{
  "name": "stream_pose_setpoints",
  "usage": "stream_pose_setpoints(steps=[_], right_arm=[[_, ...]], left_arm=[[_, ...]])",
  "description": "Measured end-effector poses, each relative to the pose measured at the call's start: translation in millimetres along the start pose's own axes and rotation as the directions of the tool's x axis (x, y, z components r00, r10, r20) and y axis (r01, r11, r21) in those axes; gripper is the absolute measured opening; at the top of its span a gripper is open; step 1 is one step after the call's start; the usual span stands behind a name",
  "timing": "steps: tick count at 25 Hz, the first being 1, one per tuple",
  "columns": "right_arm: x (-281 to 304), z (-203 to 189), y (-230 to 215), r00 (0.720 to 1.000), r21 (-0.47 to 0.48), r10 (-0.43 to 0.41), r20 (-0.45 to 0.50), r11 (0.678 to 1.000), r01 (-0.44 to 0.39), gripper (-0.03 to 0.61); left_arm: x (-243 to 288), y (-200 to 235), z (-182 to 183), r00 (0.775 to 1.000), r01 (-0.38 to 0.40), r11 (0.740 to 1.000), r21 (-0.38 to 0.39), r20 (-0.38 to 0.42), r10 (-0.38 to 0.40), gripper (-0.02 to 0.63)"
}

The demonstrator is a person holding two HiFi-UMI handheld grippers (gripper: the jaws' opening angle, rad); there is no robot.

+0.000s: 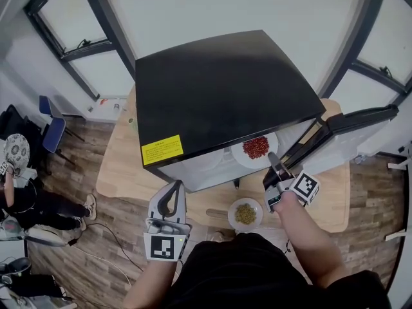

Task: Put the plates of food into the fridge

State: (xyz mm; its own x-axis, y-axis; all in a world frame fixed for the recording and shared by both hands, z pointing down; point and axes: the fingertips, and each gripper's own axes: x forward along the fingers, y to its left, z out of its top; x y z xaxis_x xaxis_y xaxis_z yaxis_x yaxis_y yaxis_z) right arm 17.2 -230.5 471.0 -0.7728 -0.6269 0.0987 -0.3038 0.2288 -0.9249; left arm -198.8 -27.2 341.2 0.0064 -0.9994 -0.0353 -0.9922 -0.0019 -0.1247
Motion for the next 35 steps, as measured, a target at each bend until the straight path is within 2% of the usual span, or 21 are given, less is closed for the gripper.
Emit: stream_pose_setpoints(steps=[7, 16, 22, 27, 32, 35], right_arm=[[18.7, 3.3, 0.0, 1.0, 0.0, -0.02, -0.011, 1.0, 0.02, 0.032], [38.5, 7.1, -0.9, 0.999, -0.016, -0.028, -0.02, 0.999, 0.027, 0.034], [47.4, 9.3, 1.7, 0.997, -0.131, -0.069, -0.041, 0.989, 0.063, 0.034], [51.9, 13.8, 1.6, 0.988, -0.273, -0.149, -0.045, 0.953, 0.131, 0.04], [54.3, 13.2, -3.7, 0.971, -0.43, -0.233, -0.055, 0.883, 0.188, 0.074], [56.0, 12.4, -6.4, 0.96, -0.485, -0.274, -0.059, 0.848, 0.212, 0.087]], left_arm=[[11.5, -6.9, 2.5, 1.0, -0.004, 0.999, -0.033, 0.0, 0.004, 0.004], [22.5, -7.9, 5.0, 1.0, -0.019, 1.0, -0.024, 0.002, 0.019, 0.004], [21.7, -5.1, 2.9, 0.999, -0.034, 0.999, -0.022, -0.004, 0.034, 0.004], [21.4, -5.7, 4.1, 0.999, -0.04, 0.999, -0.025, -0.009, 0.039, 0.004], [19.3, -4.8, 5.1, 0.999, -0.048, 0.999, -0.019, -0.013, 0.047, 0.005], [18.3, -4.8, 4.0, 0.999, -0.05, 0.999, -0.019, -0.015, 0.05, 0.005]])
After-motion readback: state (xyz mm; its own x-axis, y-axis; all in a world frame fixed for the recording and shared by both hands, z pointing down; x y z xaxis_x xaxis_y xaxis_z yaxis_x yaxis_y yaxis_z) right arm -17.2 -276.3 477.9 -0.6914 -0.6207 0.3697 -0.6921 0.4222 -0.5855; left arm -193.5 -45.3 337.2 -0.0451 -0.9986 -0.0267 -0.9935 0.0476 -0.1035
